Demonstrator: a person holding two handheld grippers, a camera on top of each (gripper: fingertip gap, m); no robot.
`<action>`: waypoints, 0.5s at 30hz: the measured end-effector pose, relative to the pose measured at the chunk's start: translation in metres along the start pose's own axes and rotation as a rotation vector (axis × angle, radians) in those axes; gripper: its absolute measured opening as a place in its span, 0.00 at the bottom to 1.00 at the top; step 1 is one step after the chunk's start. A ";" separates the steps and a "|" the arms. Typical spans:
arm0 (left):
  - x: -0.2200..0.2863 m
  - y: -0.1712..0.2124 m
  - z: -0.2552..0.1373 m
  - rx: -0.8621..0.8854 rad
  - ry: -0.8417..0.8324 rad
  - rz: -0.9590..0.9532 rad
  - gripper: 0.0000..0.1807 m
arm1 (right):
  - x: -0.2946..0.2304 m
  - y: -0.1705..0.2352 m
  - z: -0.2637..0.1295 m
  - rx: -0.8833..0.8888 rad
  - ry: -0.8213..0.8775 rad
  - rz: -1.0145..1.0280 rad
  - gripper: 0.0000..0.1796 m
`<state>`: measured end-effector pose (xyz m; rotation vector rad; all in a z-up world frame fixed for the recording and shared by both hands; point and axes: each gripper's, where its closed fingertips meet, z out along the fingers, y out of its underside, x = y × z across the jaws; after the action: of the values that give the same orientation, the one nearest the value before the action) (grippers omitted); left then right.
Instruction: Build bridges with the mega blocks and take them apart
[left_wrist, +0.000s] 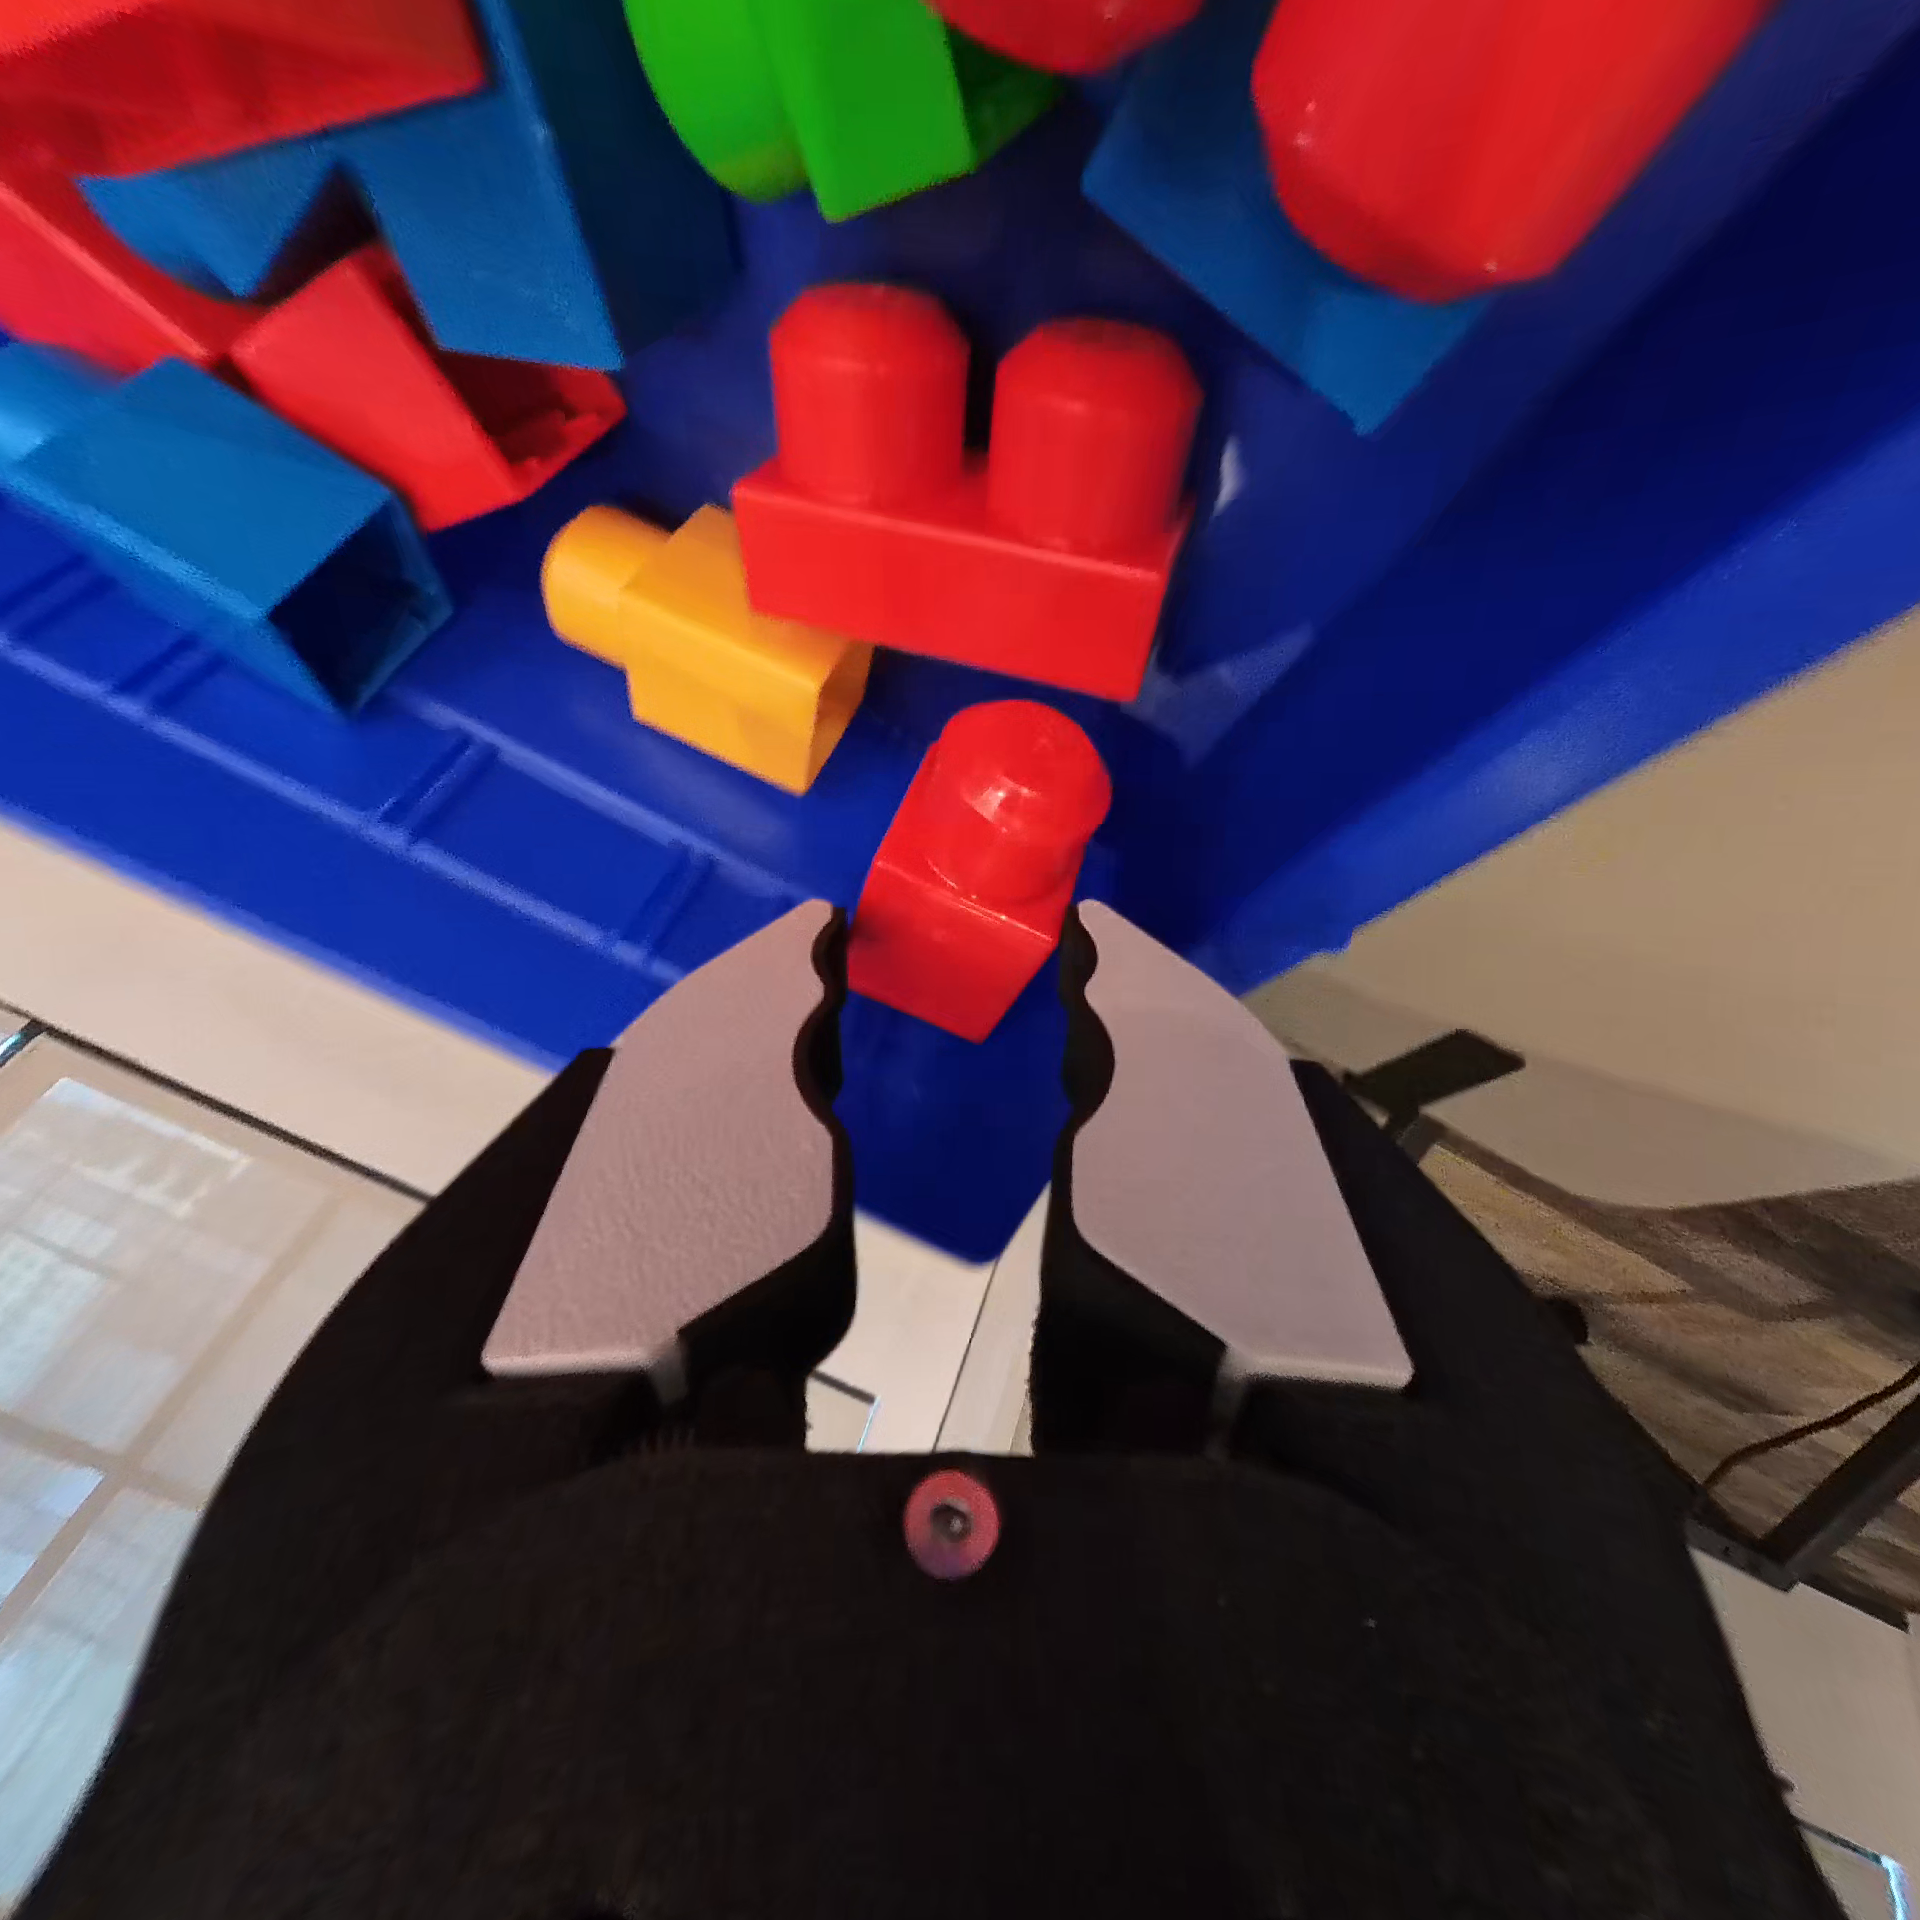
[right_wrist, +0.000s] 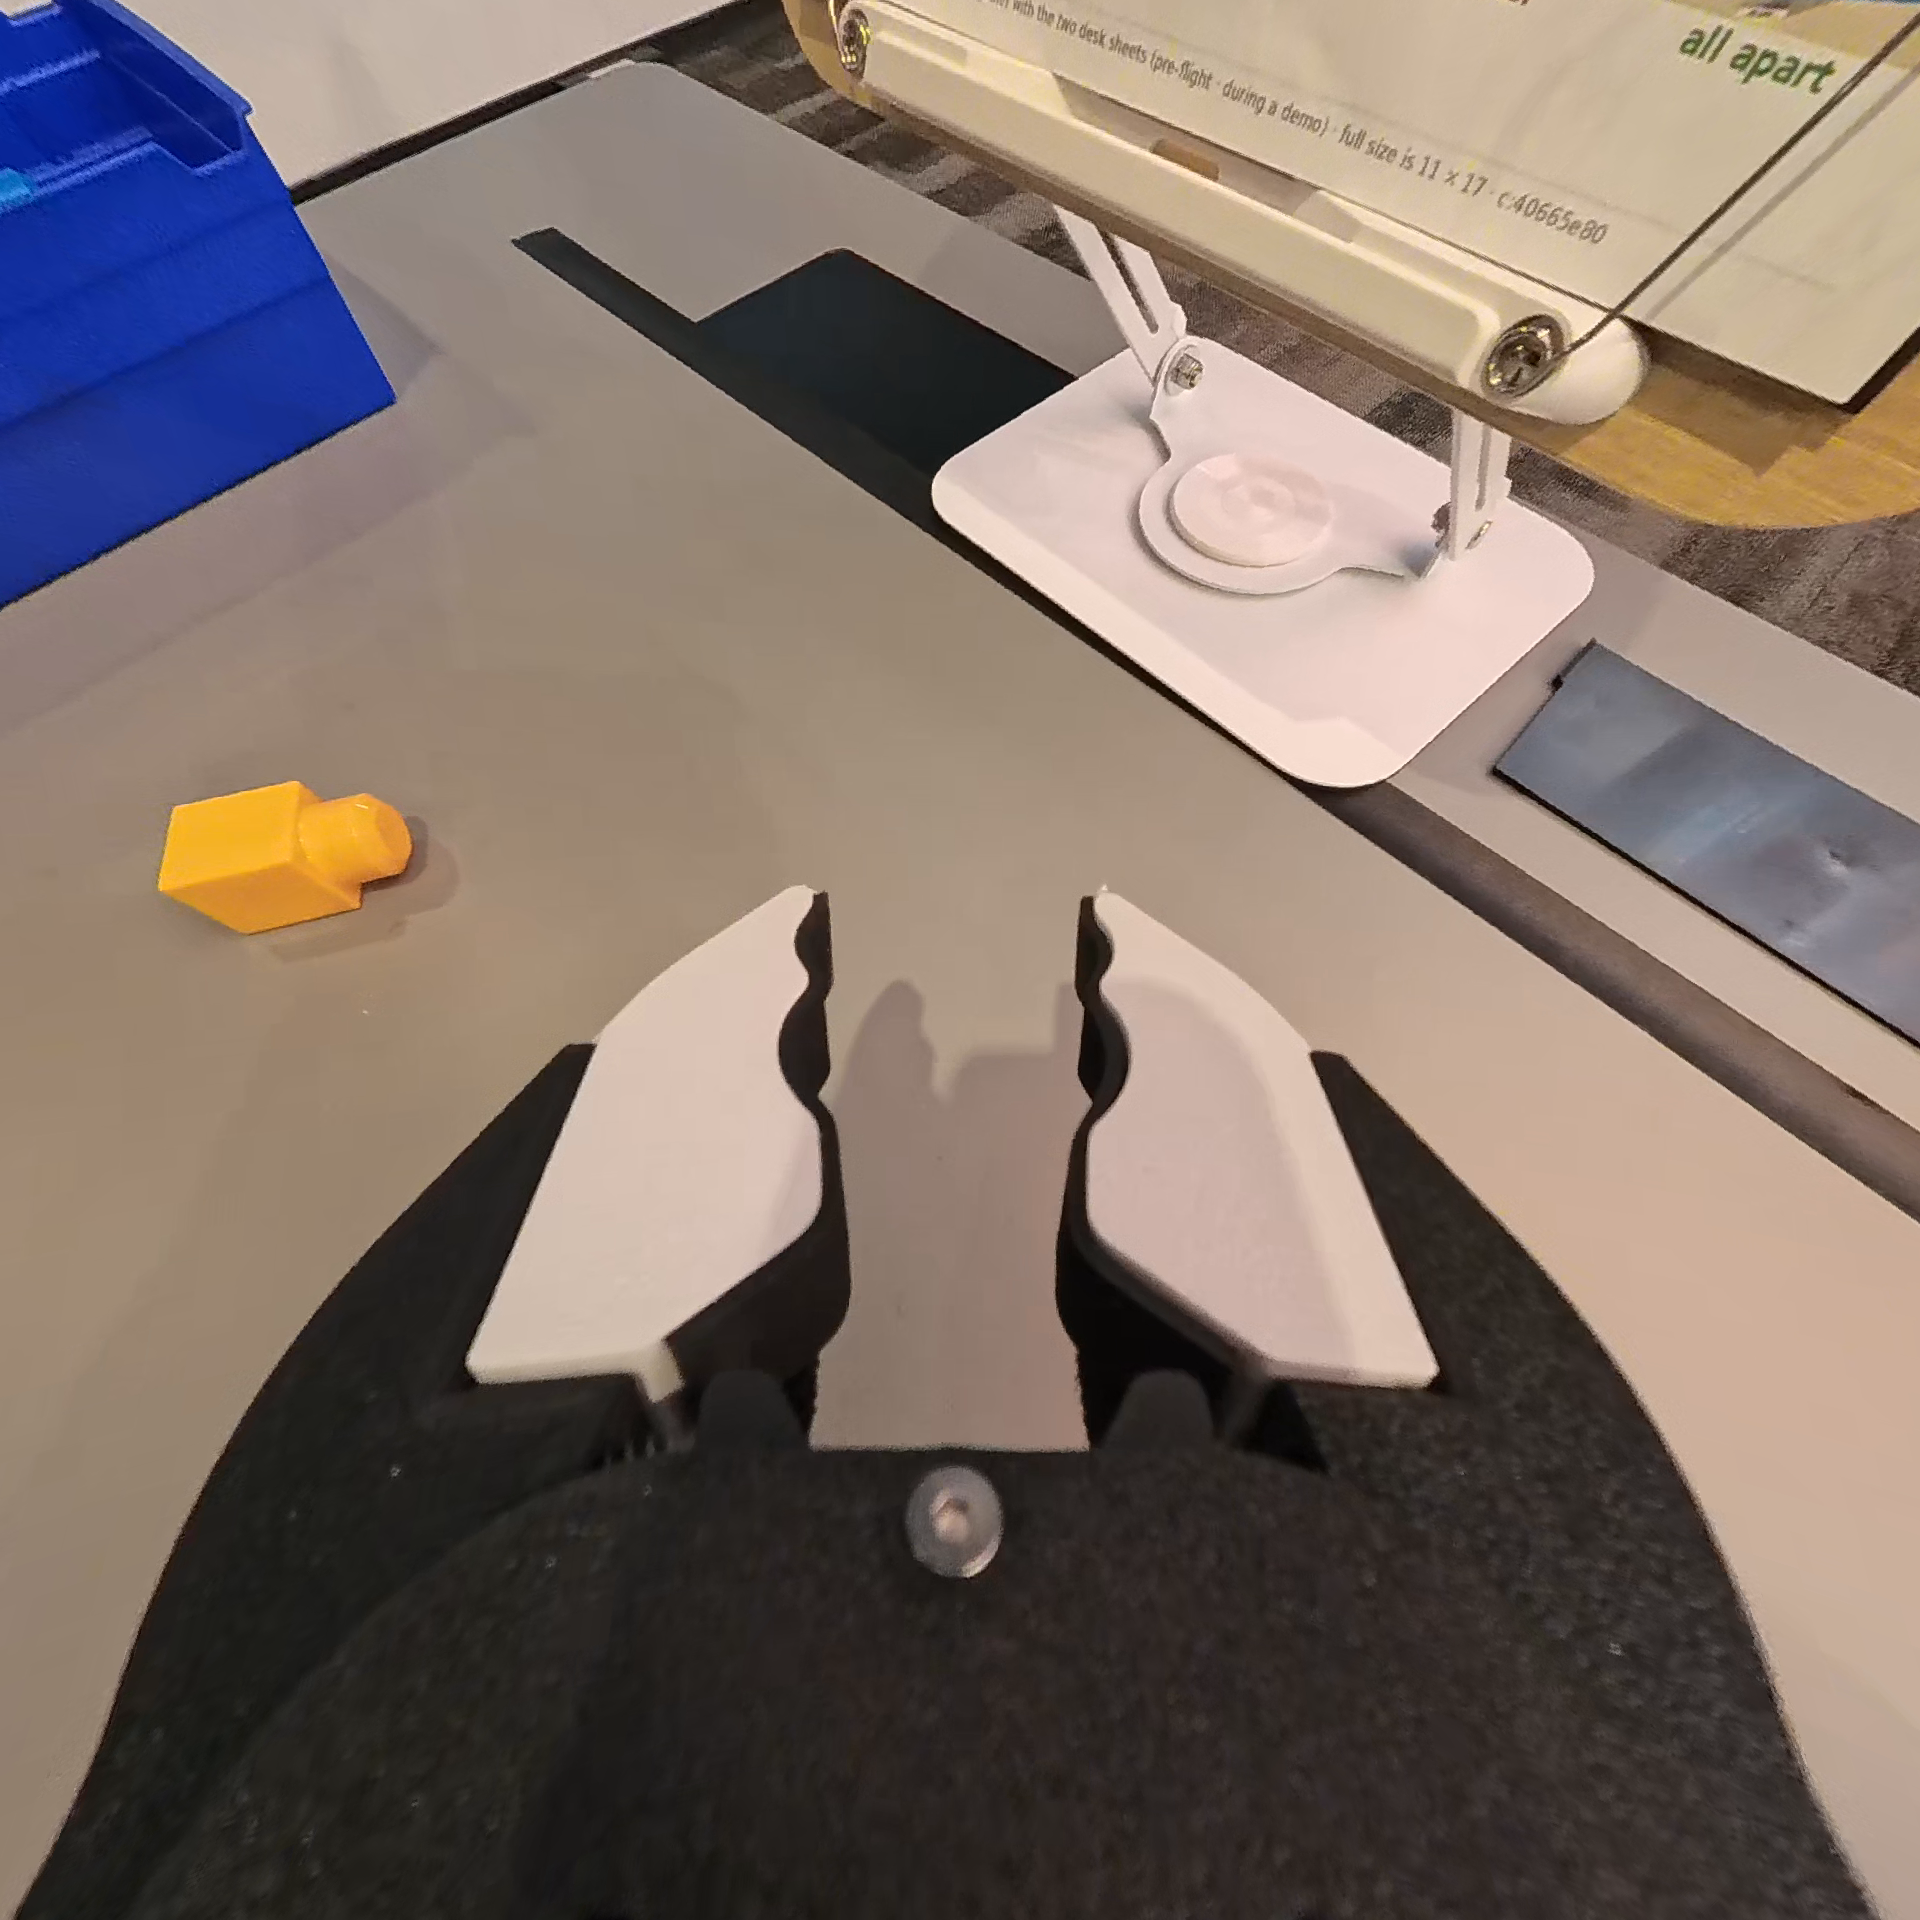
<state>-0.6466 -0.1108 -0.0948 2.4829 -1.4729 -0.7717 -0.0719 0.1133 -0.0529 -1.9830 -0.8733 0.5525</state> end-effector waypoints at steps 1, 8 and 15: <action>-0.004 0.003 -0.009 -0.006 -0.021 -0.002 0.21 | 0.001 0.000 0.000 0.001 -0.002 0.005 0.25; -0.001 -0.077 -0.129 0.367 -0.015 -0.117 0.21 | 0.001 -0.002 -0.003 0.023 -0.026 0.048 0.25; 0.042 -0.241 -0.190 0.572 0.156 -0.265 0.21 | -0.005 -0.010 -0.010 0.060 -0.038 0.046 0.24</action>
<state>-0.3489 -0.0489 -0.0385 3.1138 -1.4848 -0.1829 -0.0722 0.1080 -0.0384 -1.9473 -0.8264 0.6369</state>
